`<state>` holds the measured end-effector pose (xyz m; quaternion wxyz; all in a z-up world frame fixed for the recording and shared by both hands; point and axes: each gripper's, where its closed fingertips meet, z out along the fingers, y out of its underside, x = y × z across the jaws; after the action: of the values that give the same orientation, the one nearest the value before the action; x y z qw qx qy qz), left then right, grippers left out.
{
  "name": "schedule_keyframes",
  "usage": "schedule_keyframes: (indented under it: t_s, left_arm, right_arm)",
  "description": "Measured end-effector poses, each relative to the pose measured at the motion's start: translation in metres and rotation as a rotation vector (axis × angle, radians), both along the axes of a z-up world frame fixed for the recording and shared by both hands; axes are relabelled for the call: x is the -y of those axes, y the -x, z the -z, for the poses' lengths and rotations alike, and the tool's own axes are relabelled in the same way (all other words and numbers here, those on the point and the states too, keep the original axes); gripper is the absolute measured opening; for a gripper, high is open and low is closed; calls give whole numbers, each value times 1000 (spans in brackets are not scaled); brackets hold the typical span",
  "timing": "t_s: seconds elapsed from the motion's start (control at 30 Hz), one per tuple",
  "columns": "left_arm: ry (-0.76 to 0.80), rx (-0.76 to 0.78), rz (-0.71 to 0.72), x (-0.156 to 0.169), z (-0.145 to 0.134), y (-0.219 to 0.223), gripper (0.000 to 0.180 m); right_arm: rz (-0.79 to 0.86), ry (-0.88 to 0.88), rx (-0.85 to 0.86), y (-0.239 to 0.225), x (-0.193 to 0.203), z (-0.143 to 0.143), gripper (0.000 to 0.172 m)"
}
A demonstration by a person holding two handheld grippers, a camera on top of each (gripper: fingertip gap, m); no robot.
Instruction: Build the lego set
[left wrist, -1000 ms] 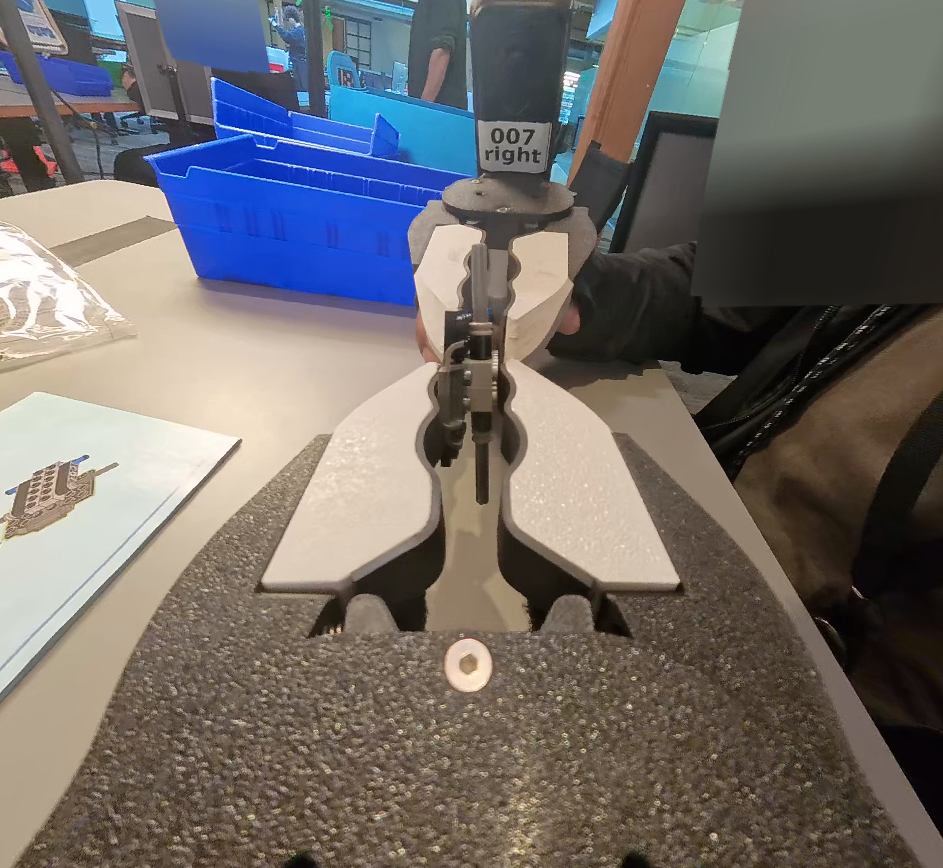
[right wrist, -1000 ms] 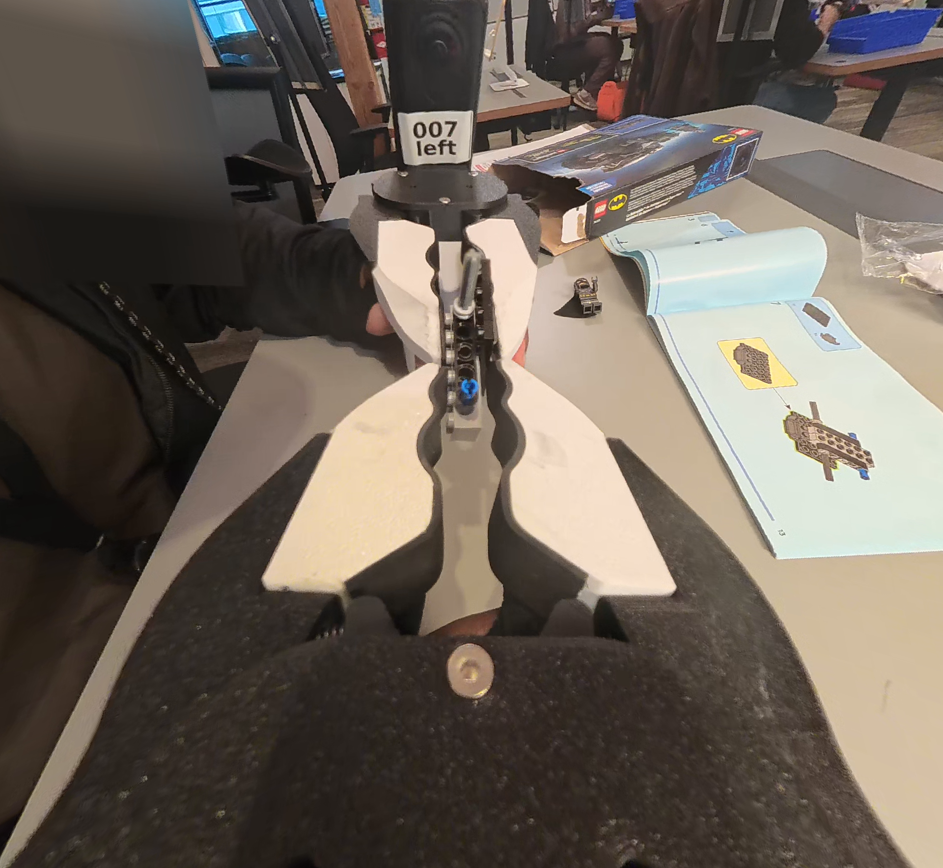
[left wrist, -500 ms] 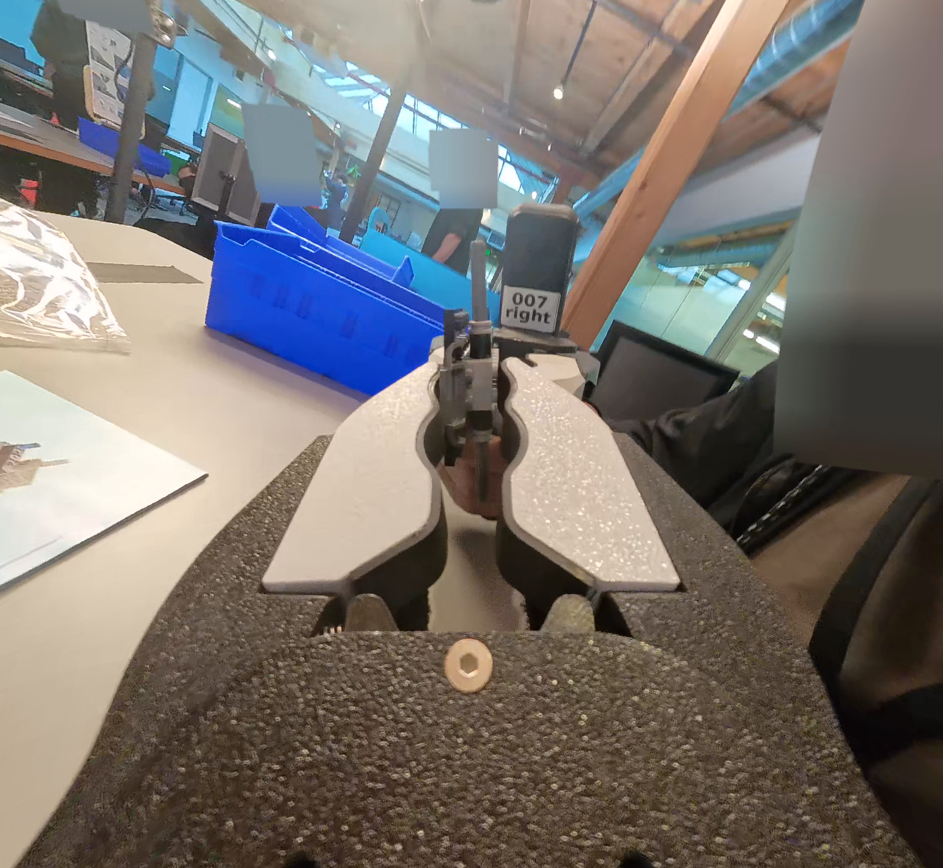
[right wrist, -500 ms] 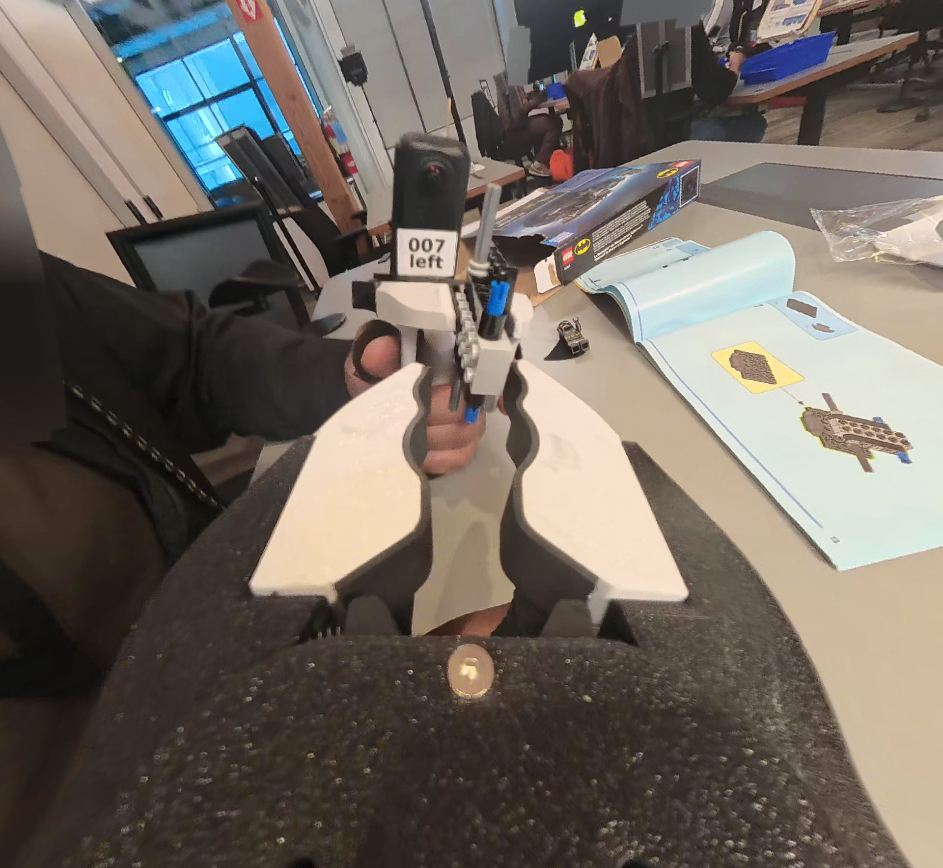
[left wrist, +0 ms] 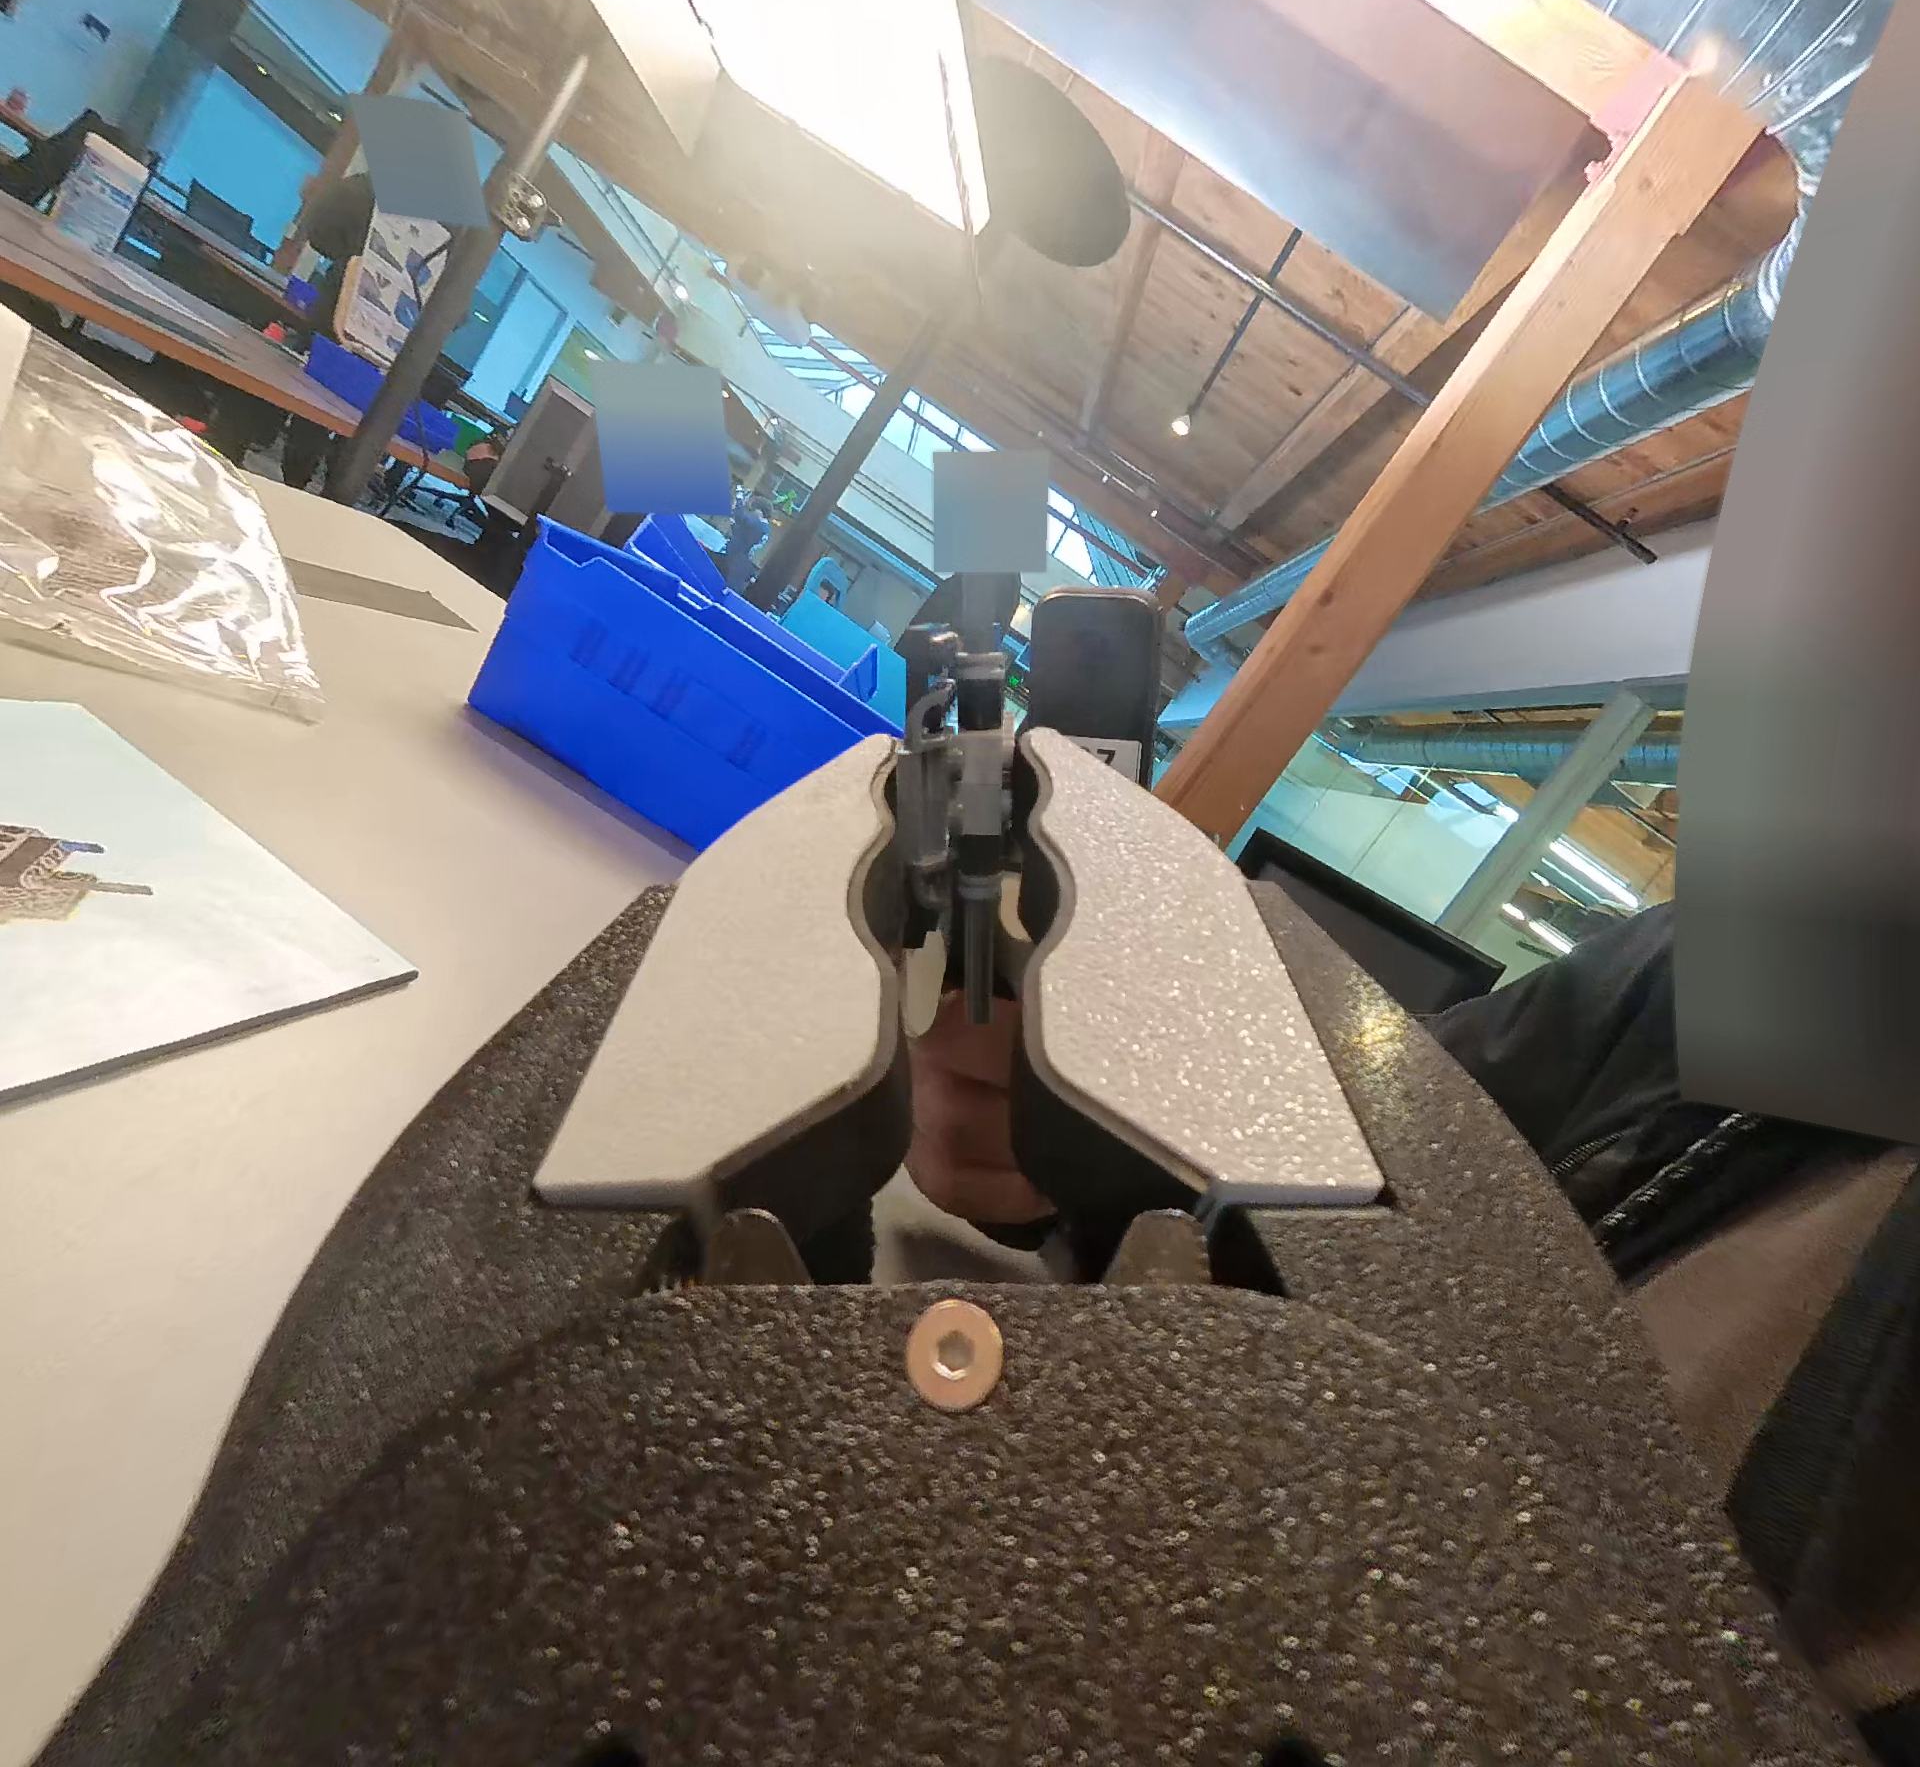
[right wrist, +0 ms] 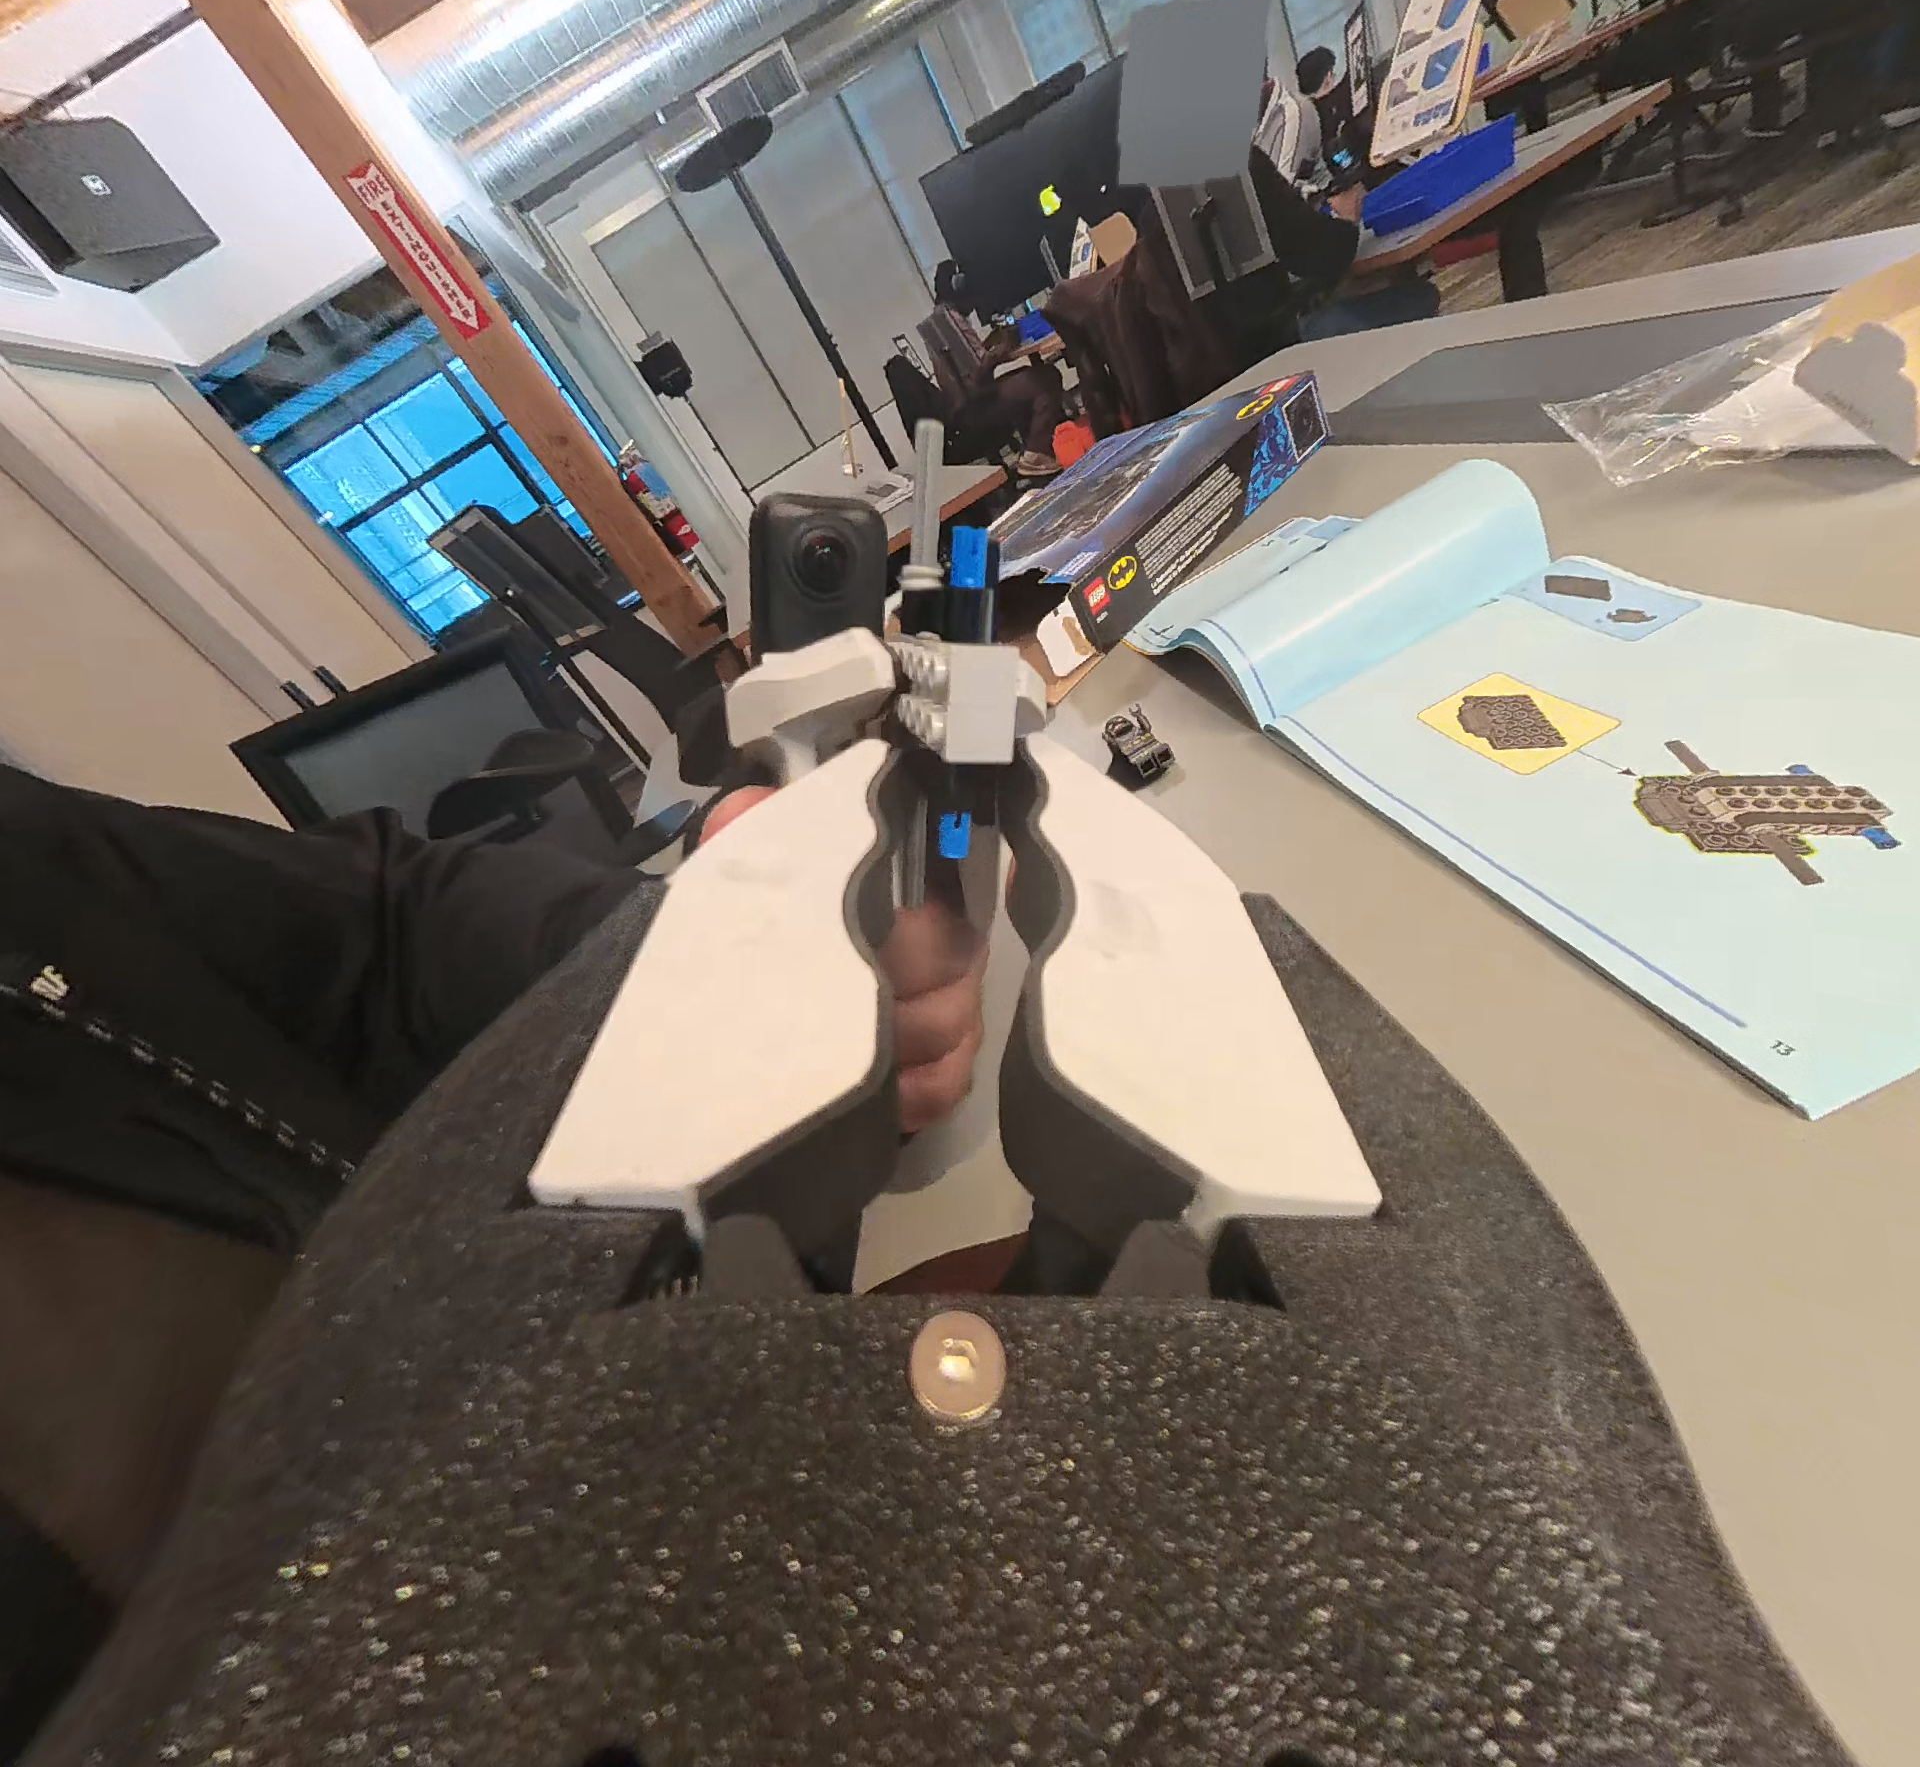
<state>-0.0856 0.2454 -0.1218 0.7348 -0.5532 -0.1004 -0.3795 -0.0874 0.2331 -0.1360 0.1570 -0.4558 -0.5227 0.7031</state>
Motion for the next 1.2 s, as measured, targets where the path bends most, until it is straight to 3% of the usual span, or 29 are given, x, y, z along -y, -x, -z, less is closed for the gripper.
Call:
schedule_keyframes:
  t_s: [0.37, 1.2]
  left_arm:
    - [18, -39, -75, -3, 2, 2, 18]
    - [31, -19, -5, -2, 2, 1, 21]
  right_arm:
    - [41, 74, 3, 4, -3, -1, 17]
    - [42, 171, -28, 0, -16, -5, 14]
